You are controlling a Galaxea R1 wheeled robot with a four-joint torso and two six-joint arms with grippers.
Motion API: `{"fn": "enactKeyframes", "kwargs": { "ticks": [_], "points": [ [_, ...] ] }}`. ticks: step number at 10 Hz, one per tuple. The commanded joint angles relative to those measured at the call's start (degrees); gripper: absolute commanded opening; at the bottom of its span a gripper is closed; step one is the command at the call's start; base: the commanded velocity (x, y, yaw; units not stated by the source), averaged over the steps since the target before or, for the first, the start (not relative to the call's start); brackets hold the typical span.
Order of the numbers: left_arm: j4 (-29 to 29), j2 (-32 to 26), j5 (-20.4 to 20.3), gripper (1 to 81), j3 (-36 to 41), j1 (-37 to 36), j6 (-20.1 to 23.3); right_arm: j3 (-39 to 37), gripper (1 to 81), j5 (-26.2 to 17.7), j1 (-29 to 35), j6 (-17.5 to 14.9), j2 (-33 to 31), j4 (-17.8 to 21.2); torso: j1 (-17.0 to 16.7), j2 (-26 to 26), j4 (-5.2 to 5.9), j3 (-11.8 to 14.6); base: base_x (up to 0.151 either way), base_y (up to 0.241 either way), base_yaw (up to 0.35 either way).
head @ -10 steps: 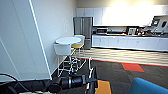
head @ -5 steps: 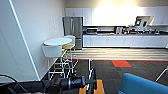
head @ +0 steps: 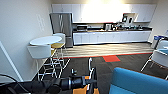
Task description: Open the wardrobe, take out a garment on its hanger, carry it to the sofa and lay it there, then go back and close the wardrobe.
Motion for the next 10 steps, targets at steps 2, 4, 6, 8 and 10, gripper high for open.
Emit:
{"fn": "enactKeyframes", "kwargs": {
  "ticks": [2,4,6,8,10],
  "points": [
    [1.52,-0.18,-2.29,1.0,2.33,-8.36,0.48,0.08,81.1,-2.37,1.47,-0.17,-0.27,-0.6,0.07,0.02,0.0,-1.57,0.0,0.0,-0.282],
    [2.14,0.0,-2.29,1.0,2.33,-8.36,0.48,0.08,81.1,-2.46,1.56,-0.17,-0.27,-0.6,0.13,0.06,0.0,-2.75,0.0,0.0,-0.283],
    [2.23,0.0,-2.29,1.0,2.69,-8.36,0.48,0.08,81.1,-2.46,1.47,-0.17,-0.27,-0.42,0.13,0.06,0.0,-2.77,0.0,0.0,-0.283],
    [2.23,0.0,-2.38,1.0,2.77,-8.28,0.48,0.08,81.1,-2.38,1.47,-0.17,-0.18,-0.6,0.1,0.06,0.0,-8.44,0.0,0.0,-0.284],
    [2.31,-0.18,-2.38,1.0,2.86,-8.36,0.48,0.08,81.1,-2.46,1.56,-0.17,-0.01,-0.6,0.07,0.04,0.0,-5.7,0.0,0.0,-0.283]
  ]
}}
